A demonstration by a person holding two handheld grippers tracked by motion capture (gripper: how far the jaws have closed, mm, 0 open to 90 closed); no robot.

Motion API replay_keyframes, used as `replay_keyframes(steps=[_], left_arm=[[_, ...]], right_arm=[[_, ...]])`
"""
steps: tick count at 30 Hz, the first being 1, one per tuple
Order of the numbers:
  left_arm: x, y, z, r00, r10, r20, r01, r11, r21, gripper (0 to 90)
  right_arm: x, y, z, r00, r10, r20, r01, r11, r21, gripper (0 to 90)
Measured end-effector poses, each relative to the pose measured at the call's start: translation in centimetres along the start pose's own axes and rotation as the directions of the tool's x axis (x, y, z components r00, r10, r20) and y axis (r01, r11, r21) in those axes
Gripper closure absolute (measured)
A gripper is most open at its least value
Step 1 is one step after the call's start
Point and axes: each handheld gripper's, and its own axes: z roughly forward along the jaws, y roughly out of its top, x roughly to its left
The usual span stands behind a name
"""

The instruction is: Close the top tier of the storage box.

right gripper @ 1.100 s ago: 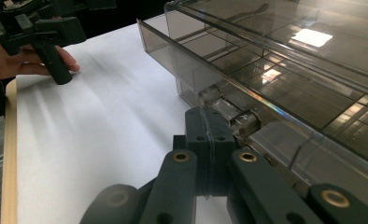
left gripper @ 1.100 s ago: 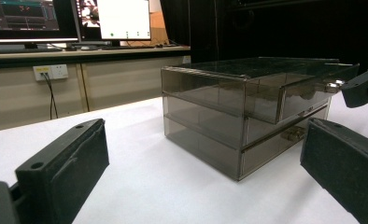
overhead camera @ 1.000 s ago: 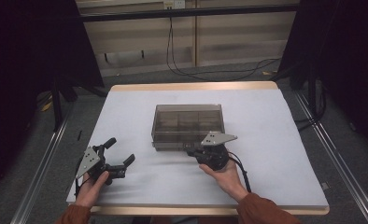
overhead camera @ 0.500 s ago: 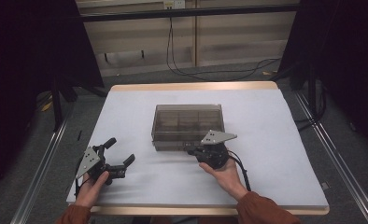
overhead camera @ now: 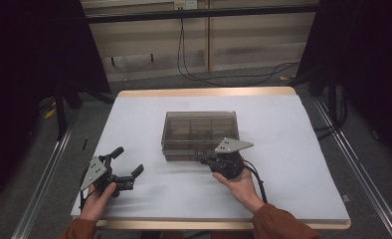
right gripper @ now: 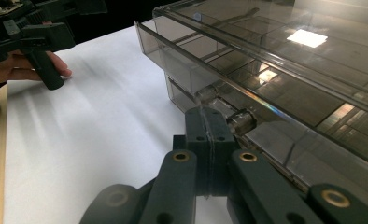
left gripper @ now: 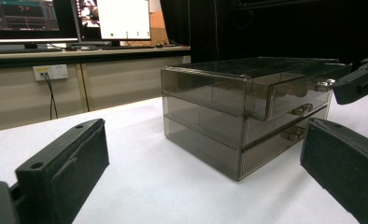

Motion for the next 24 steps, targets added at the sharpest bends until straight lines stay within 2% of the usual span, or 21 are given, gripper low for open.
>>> replay_keyframes(steps=[24], left_arm=[[0.04, 0.01, -0.01, 1.0000, 0.005, -0.003, -0.005, 1.0000, 0.000, 1.0]], right_arm=[[-0.69, 0.09, 0.36, 0.9997, -0.009, 0.021, 0.009, 1.000, -0.003, 90.0]])
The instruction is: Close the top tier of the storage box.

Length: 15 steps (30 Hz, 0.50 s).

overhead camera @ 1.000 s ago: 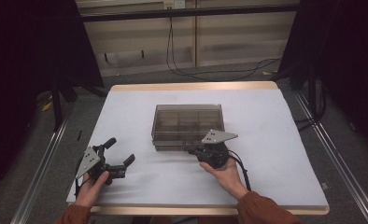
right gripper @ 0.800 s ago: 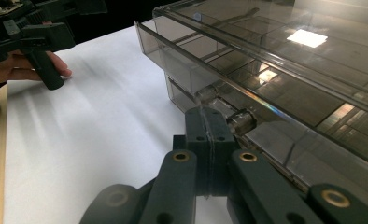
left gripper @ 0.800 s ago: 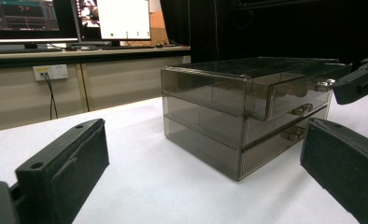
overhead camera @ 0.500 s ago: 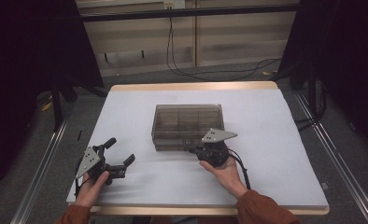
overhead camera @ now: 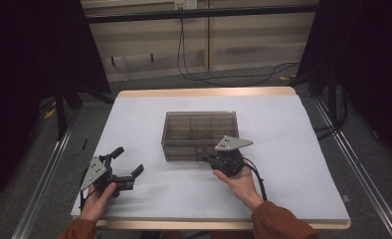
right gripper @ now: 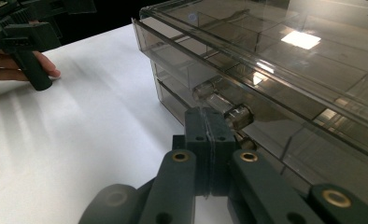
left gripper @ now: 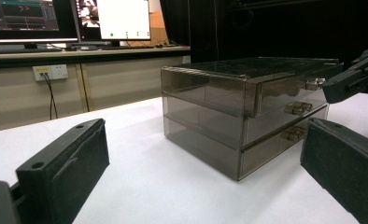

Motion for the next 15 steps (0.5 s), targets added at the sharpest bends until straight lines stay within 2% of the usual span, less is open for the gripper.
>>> replay_keyframes(steps=[15], left_arm=[[0.00, 0.00, 0.00, 1.0000, 0.001, 0.000, -0.001, 1.0000, 0.000, 1.0]], right_arm=[[-0.48, 0.01, 0.13, 0.9999, -0.004, 0.017, 0.004, 1.000, -0.022, 90.0]])
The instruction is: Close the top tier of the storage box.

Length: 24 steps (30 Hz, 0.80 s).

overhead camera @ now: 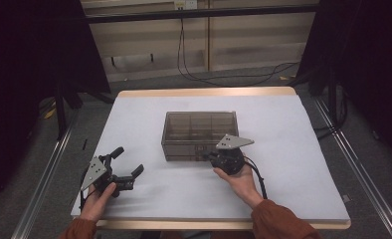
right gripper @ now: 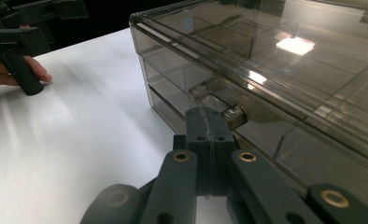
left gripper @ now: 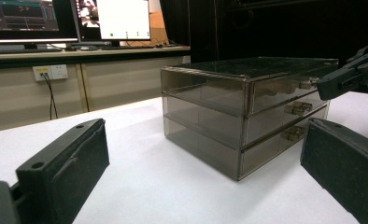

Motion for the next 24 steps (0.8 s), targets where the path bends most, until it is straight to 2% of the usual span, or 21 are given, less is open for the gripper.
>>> replay_keyframes(steps=[10, 16, 18, 24], left_arm=[[0.02, 0.00, -0.03, 1.0000, 0.004, 0.001, -0.004, 1.0000, 0.002, 1.0], [0.01, 0.00, -0.03, 1.0000, 0.004, 0.001, -0.004, 1.0000, 0.002, 1.0], [-0.01, 0.00, -0.01, 1.0000, -0.001, 0.002, 0.001, 1.0000, 0.001, 1.0], [-0.01, -0.01, -0.01, 1.0000, -0.002, 0.002, 0.002, 1.0000, 0.000, 1.0]], right_arm=[[-0.23, -0.09, 0.05, 0.9998, 0.015, 0.012, -0.015, 1.000, -0.017, 90.0], [-0.30, -0.15, -0.05, 0.9999, 0.014, 0.009, -0.014, 1.000, -0.005, 90.0], [-0.32, -0.18, -0.16, 0.9996, 0.025, -0.017, -0.024, 1.000, 0.002, 90.0], [-0.29, -0.19, -0.81, 0.9985, 0.032, -0.045, -0.032, 0.999, -0.001, 89.1]])
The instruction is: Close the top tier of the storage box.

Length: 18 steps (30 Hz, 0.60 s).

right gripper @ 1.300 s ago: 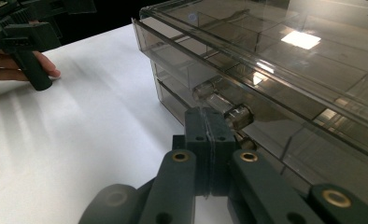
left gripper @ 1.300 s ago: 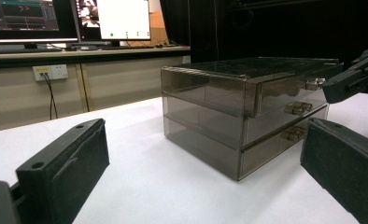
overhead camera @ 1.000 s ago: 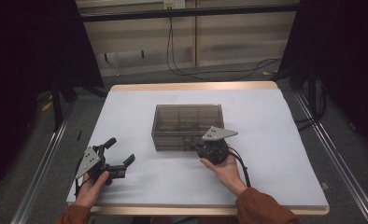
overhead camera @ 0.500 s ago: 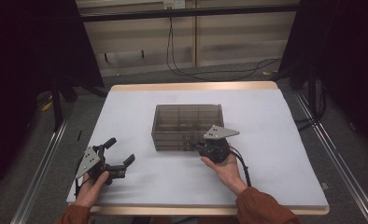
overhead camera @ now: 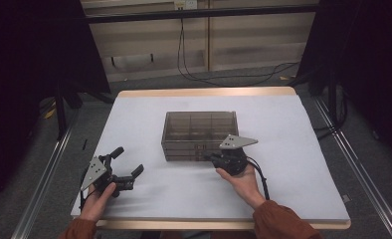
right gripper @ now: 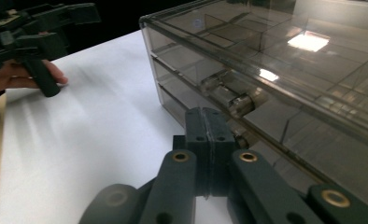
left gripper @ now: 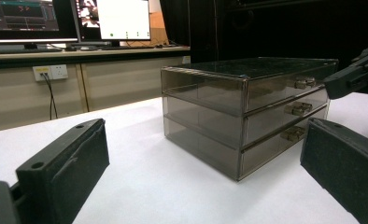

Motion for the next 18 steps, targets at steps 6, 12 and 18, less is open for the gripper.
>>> replay_keyframes(steps=[6, 12, 18], left_arm=[[0.0, 0.0, 0.0, 1.0000, 0.001, -0.001, -0.001, 1.0000, -0.001, 1.0], [0.0, 0.0, 0.0, 1.0000, -0.001, 0.000, 0.001, 1.0000, -0.001, 1.0], [0.0, 0.0, 0.0, 1.0000, 0.001, -0.002, -0.001, 1.0000, -0.001, 1.0]], right_arm=[[-0.3, -0.5, -1.3, 0.9989, 0.036, -0.031, -0.036, 0.999, 0.001, 73.6], [-0.4, -0.8, -3.1, 0.9988, 0.045, -0.018, -0.045, 0.999, 0.012, 63.3], [-0.4, -0.9, -4.1, 0.9991, 0.044, -0.002, -0.043, 0.999, 0.019, 55.0]])
